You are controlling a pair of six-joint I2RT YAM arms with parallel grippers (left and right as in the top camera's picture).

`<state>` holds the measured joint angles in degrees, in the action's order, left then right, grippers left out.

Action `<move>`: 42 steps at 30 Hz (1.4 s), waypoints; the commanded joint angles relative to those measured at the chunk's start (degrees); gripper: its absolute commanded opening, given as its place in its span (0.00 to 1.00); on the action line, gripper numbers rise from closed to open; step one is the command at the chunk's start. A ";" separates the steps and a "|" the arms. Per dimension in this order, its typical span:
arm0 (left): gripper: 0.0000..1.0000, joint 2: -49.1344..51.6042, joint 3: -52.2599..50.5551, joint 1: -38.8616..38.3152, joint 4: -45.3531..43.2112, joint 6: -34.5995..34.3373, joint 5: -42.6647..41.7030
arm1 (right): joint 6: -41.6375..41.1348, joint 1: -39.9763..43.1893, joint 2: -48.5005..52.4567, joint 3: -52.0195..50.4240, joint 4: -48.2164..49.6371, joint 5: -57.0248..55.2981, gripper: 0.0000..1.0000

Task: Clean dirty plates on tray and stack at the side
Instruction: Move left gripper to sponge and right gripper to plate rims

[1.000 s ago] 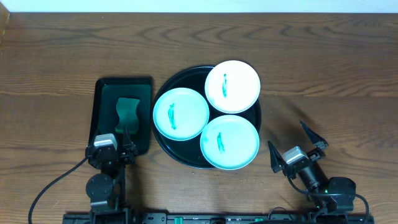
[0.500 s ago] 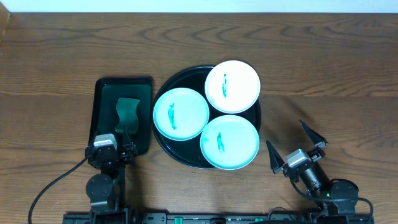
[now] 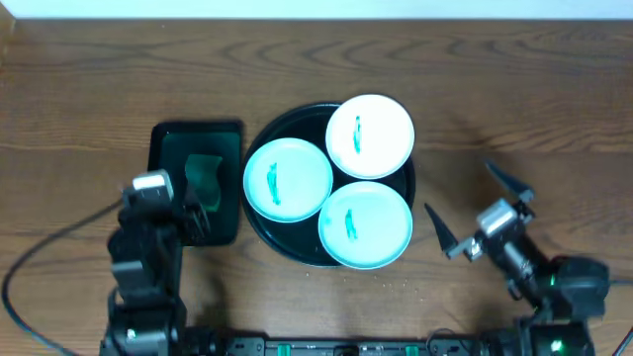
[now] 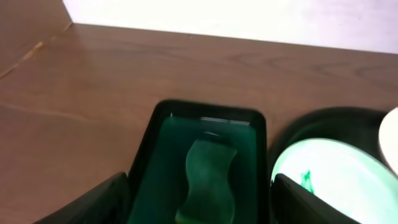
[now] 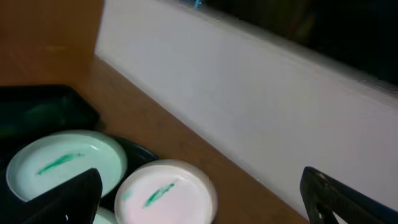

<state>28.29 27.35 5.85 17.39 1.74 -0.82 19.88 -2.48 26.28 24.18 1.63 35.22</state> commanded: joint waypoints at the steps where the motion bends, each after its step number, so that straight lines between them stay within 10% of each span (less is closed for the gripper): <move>1: 0.73 13.03 13.51 0.20 8.09 0.26 -1.75 | -0.68 0.68 14.36 11.08 -5.01 6.64 0.99; 10: 0.73 32.33 36.09 0.20 27.43 0.94 -1.66 | 5.44 -0.55 47.39 46.84 -43.71 4.70 0.99; 17: 0.73 35.21 40.33 0.20 29.38 -7.74 -1.77 | -12.96 -3.54 66.27 70.75 -64.83 2.34 0.99; 26: 0.73 35.80 40.22 0.20 30.08 -8.07 -1.75 | -20.00 -4.59 73.44 72.13 -60.65 5.57 0.99; 34: 0.73 37.94 40.22 0.24 30.58 -8.96 -1.25 | -41.99 -18.73 77.59 72.57 -57.83 -18.73 0.77; 42: 0.73 45.57 40.22 0.24 32.04 -10.03 1.84 | -45.62 -32.59 83.73 72.57 -56.08 -32.68 0.44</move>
<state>70.98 66.52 5.85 48.10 -6.44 -2.24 -23.46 -32.08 107.13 95.64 -54.74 9.15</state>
